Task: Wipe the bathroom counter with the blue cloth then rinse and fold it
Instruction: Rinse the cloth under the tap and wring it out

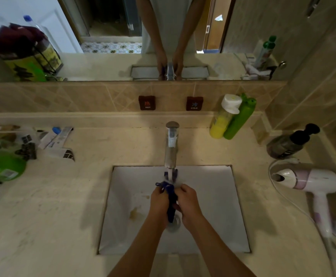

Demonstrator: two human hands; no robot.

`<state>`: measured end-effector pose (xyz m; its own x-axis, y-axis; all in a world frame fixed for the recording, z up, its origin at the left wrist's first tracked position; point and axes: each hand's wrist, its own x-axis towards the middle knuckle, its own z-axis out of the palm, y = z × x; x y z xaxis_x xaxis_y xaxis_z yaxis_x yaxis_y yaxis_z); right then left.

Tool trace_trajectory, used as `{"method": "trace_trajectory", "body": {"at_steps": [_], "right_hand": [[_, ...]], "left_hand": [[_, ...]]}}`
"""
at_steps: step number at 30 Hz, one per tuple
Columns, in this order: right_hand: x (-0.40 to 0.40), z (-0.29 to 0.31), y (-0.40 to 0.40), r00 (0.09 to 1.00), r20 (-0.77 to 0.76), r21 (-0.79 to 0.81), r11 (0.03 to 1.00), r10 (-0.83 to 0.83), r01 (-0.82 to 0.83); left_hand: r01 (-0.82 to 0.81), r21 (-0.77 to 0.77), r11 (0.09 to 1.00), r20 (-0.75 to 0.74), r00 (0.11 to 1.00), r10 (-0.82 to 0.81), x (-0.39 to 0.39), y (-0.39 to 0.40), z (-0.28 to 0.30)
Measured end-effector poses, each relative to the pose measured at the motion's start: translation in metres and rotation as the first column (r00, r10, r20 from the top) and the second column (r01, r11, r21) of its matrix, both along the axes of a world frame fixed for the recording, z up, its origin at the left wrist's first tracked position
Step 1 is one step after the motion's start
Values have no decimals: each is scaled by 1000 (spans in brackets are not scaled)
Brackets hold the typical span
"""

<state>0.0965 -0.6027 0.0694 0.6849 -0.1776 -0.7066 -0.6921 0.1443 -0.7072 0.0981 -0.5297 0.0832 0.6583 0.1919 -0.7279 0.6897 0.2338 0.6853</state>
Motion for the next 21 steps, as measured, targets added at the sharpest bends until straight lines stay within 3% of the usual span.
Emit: {"method": "trace_trajectory", "body": {"at_steps": [7,12,18,21], "right_hand": [[1,-2,-8,983,-96,270,947,-154,174],[4,3,-16,942,-145,340,879,-303,335],[4,2,-18,916,-179,488,776,-360,400],[4,-3,-23,889,-212,510,730,-405,454]], "left_hand": [[74,11,997,74,994,-75,2,8,-1],[71,42,997,-18,997,-70,4,16,-11],[-191,-229,954,-301,946,118,19,17,-19],[-279,-285,917,-270,941,202,17,21,-28]]}}
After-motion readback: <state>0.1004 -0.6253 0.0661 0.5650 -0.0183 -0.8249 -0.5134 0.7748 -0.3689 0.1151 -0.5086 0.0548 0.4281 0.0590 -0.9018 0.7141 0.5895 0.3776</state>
